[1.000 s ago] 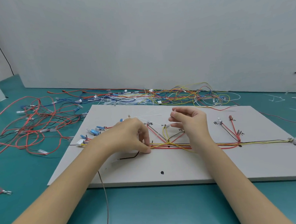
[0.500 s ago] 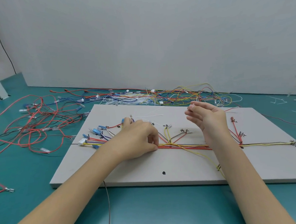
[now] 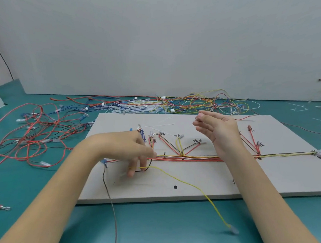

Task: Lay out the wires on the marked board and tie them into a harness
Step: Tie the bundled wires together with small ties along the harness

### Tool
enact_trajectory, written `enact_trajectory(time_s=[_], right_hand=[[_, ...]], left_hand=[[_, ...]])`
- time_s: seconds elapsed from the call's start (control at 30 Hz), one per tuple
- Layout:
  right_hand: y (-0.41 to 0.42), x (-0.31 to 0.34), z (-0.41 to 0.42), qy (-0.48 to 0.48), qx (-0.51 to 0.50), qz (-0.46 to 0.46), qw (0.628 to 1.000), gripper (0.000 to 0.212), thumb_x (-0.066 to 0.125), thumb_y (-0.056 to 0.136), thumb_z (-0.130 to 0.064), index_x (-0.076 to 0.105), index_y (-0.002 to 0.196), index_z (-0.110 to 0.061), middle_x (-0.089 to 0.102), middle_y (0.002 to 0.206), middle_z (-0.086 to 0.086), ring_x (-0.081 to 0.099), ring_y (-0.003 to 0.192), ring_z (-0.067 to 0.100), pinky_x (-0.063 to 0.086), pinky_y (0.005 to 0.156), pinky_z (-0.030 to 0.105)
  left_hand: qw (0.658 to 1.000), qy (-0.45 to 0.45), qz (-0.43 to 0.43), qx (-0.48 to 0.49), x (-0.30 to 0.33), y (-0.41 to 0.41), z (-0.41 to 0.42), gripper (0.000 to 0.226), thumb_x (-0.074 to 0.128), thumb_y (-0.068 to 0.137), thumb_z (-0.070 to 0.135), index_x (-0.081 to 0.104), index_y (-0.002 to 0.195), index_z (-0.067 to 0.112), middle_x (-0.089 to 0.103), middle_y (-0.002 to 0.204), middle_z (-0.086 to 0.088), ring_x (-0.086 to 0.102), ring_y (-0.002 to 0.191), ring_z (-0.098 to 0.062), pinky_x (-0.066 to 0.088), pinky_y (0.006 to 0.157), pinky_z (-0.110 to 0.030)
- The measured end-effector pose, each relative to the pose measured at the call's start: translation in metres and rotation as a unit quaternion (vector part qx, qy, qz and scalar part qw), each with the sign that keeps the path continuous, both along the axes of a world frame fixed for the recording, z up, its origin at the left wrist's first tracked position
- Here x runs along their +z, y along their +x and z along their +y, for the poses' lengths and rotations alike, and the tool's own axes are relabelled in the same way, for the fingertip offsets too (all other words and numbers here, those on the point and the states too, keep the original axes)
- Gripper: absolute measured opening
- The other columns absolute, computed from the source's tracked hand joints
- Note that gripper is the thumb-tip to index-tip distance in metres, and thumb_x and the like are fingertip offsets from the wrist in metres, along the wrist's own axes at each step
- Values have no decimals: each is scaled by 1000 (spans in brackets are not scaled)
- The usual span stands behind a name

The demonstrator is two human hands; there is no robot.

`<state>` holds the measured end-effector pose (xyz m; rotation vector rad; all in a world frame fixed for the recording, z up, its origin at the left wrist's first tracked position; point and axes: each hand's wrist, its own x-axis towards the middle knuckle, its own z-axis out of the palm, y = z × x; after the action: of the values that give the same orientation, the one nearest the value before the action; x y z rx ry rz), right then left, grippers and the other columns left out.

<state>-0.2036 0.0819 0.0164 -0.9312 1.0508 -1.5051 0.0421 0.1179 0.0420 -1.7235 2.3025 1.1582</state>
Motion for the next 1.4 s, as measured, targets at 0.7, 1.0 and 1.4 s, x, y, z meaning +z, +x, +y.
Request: enact_trajectory(time_s=[0.7, 1.0, 1.4], right_hand=[[45, -16, -7, -78, 39, 201, 976, 11, 60, 92, 0, 70, 90, -5, 65, 72, 10, 62, 64, 17, 54, 53, 24], [57, -28, -13, -94, 65, 276, 954, 10, 64, 88, 0, 72, 85, -6, 69, 70, 4, 63, 65, 9, 53, 75, 26], [56, -39, -1, -90, 142, 297, 940, 9, 66, 86, 2, 74, 86, -1, 73, 81, 18, 65, 70, 11, 53, 74, 22]], left_hand=[[948, -310, -77, 7, -30, -24, -9, 13, 69, 83, 38, 58, 90, 35, 50, 71, 18, 42, 71, 7, 30, 55, -24], [942, -311, -127, -17, -32, -30, -4, 7, 54, 95, 38, 58, 98, 32, 49, 85, 14, 48, 86, -12, 29, 61, -29], [955, -295, -18, 6, -29, -23, -8, 8, 71, 82, 30, 63, 83, 30, 54, 79, 12, 52, 77, -3, 45, 64, -30]])
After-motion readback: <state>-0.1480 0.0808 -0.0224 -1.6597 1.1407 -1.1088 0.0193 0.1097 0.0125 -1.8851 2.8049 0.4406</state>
